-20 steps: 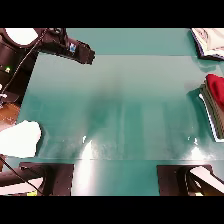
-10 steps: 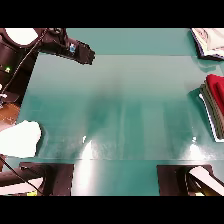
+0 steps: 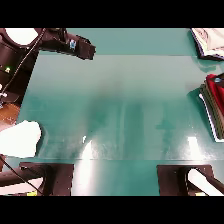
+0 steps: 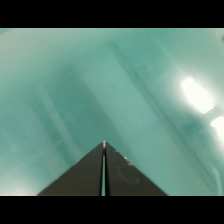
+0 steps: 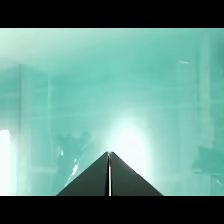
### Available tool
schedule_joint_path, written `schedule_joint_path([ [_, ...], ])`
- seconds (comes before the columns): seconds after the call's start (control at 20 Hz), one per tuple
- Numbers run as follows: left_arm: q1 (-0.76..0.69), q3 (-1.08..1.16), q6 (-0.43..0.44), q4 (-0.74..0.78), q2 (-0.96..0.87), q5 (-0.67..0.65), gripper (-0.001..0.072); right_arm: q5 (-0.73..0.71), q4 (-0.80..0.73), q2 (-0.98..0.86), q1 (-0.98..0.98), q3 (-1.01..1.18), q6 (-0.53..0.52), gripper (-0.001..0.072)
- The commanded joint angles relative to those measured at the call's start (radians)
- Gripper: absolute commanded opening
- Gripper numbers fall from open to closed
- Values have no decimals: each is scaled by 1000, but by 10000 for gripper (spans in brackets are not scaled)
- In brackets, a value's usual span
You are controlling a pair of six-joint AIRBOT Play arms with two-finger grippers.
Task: Fold the shirts.
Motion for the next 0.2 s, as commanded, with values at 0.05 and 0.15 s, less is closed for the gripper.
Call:
schedule_joint_path([
  [0.05, -1, 0, 0, 0, 0, 80, 29, -33, 2, 0, 126, 0, 0, 19],
  [0.15, -1, 0, 0, 0, 0, 106, 29, -32, 3, 0, 124, 0, 0, 19],
])
